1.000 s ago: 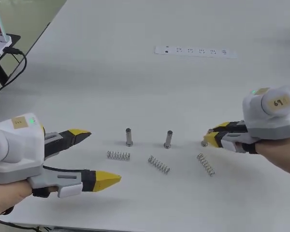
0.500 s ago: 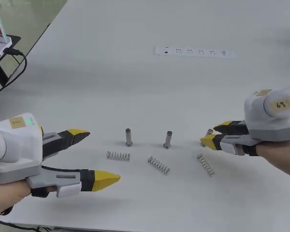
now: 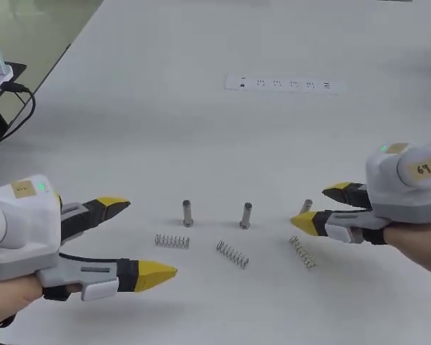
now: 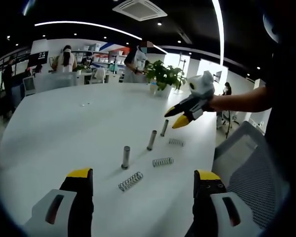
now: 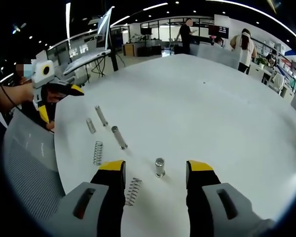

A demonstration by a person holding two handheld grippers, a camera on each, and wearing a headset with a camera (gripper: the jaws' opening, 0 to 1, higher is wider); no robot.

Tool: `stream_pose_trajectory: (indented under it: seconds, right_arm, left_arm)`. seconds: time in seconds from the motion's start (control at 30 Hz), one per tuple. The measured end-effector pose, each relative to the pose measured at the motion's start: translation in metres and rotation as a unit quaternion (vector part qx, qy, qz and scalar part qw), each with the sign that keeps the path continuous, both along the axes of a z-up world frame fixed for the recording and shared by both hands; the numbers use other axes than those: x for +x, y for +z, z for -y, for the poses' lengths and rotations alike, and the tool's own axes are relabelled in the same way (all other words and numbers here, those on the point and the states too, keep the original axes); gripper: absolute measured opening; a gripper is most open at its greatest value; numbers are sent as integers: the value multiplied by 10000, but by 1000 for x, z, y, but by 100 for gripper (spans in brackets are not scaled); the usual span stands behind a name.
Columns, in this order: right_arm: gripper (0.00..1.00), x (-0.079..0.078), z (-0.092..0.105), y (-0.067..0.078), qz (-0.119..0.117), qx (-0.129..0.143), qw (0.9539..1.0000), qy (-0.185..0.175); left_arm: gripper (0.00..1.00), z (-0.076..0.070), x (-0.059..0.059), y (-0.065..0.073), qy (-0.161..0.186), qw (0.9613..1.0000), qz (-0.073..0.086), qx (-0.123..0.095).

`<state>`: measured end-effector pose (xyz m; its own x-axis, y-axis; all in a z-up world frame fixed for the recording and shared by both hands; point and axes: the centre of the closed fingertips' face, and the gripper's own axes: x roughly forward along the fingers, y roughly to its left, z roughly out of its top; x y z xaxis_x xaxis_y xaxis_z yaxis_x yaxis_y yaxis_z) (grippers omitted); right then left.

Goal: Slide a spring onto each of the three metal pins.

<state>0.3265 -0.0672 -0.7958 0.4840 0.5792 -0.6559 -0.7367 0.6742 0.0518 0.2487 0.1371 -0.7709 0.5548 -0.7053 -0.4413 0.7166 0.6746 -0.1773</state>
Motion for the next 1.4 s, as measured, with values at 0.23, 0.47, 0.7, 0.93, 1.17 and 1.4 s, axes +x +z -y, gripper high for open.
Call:
stream_pose_trajectory:
  seconds: [0.23, 0.47, 0.7, 0.93, 1.17, 1.4]
  right_arm:
    - [55, -3, 3, 1, 11, -3, 10000, 16]
    - [55, -10, 10, 6, 52, 38, 10000, -8]
    - [54, -18, 18, 7, 70, 14, 10000, -35]
    - [51, -28, 22, 5, -2, 13, 10000, -76]
    - [45, -36, 22, 0, -112, -67, 9999, -9]
    - [38, -44, 15, -8, -264, -134, 9995, 138]
  left_arm:
    - [84, -4, 1, -2, 8, 10000, -25, 57]
    - [87, -5, 2, -3, 32, 9999, 8, 106]
    - [87, -7, 3, -3, 57, 9999, 12, 106]
    - [86, -9, 3, -2, 81, 9999, 19, 99]
    - [85, -10, 2, -3, 95, 9999, 7, 96]
    - [84, -11, 1, -3, 122, 9999, 0, 88]
